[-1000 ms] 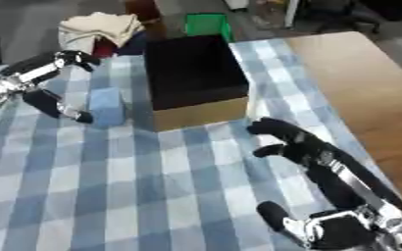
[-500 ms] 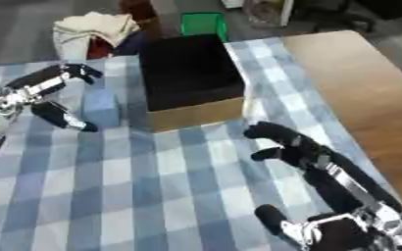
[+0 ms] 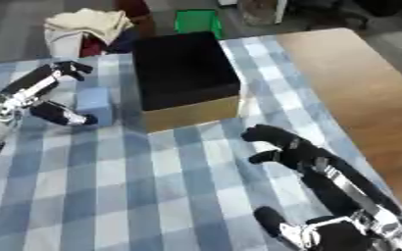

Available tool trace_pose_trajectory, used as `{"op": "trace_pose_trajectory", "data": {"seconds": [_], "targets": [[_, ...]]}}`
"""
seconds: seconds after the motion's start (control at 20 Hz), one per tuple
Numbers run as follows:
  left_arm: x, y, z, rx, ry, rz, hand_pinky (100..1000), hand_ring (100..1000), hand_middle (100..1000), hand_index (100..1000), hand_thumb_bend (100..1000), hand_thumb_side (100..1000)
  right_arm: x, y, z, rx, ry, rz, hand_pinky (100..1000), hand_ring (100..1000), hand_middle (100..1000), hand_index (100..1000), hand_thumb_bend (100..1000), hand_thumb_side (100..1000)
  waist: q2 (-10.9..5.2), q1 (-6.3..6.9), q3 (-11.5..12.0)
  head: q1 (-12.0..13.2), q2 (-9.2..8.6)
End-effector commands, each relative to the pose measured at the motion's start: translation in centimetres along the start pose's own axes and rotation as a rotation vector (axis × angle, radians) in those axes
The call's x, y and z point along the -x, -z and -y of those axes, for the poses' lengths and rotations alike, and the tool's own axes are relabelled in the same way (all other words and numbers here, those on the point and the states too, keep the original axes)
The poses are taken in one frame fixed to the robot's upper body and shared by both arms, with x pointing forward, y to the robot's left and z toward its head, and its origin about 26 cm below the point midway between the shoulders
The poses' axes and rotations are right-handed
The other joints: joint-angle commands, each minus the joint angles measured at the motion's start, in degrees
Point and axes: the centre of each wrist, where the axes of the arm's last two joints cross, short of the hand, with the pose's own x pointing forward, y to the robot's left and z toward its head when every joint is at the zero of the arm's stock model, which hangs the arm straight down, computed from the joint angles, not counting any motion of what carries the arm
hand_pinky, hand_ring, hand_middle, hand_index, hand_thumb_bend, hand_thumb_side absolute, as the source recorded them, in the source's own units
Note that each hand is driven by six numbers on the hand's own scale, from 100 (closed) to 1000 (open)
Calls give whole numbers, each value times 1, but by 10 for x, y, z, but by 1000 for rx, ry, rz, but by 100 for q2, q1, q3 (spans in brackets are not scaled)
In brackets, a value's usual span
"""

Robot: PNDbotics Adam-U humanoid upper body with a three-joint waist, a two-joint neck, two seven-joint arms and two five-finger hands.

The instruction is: Pick up objects on the table and place them in the box.

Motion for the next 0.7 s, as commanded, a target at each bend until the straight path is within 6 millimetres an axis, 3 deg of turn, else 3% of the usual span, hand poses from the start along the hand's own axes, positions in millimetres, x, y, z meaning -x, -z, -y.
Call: {"op": "trace_pose_trajectory", "data": {"seconds": [0.05,0.45,0.7], "targets": [[0,1,-14,-24,18,0,1000,728,710,860,707,354,-3,3,2,-8,-17,11,796,1000,882,1000,282,317,-66,-9,-11,0,-78],[1,0,-10,9,21,-6,1000,557,412,679,665,337,-1,3,1,-9,-19,8,796,1000,880,1000,273,322,-21,-7,-6,-18,-59],[1,0,-9,10,7,-8,980,486,291,582,609,310,-1,3,1,-7,-17,7,796,1000,880,1000,269,323,-29,-14,-1,-17,-56]]}}
